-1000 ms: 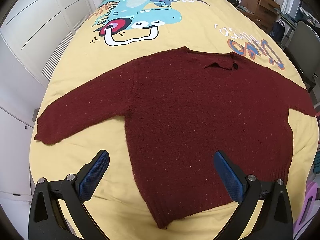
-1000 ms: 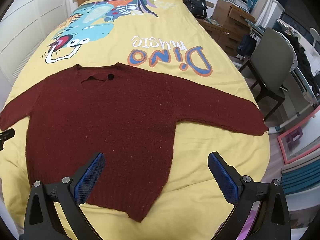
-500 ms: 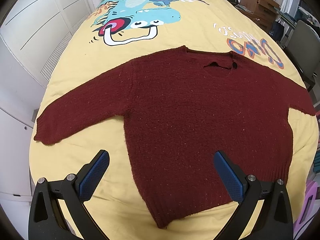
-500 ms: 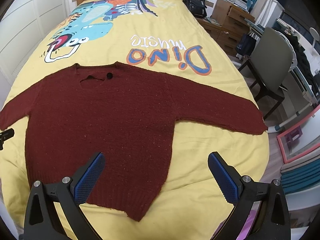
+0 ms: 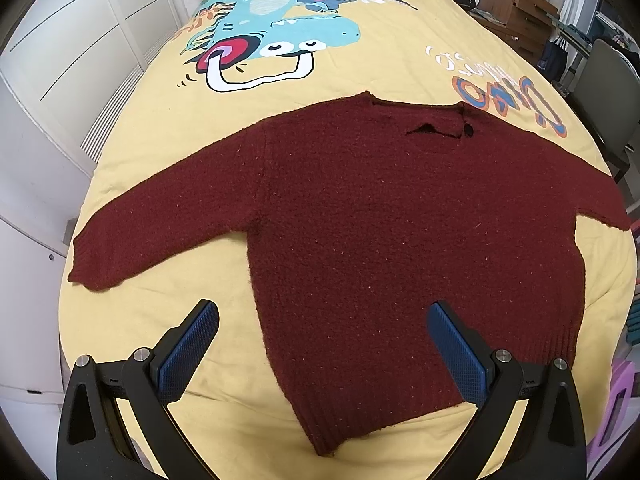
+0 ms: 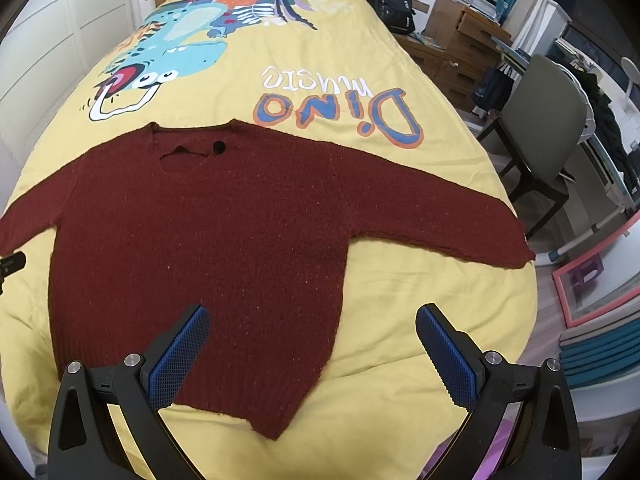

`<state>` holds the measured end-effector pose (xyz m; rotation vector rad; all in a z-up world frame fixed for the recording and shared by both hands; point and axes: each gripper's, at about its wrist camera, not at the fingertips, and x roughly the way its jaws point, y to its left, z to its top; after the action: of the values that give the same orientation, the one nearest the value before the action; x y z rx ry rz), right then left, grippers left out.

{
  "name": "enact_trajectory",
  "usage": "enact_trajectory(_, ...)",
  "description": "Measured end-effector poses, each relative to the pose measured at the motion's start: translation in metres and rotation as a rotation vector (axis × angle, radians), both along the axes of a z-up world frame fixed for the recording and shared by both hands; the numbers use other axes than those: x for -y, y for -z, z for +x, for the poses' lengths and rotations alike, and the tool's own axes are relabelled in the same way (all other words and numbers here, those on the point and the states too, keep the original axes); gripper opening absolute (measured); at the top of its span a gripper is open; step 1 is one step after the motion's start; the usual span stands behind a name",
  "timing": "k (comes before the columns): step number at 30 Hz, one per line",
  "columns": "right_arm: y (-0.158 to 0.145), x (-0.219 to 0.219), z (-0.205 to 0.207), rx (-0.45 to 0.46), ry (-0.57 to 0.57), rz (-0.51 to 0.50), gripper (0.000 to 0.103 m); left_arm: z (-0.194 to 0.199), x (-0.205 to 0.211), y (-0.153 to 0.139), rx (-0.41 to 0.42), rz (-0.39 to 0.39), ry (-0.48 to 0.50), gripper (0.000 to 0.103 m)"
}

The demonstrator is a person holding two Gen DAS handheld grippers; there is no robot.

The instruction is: Fold small clothes

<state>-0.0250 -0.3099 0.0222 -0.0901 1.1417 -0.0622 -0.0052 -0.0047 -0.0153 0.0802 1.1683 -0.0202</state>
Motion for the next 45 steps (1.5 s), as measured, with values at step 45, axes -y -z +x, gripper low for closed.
enact_trajectory(45,0.025,0.066,0.045,0.061,0.106,0.026,0.102,0.028,0.002,0.014,-0.012,0.063,0.005,0.102)
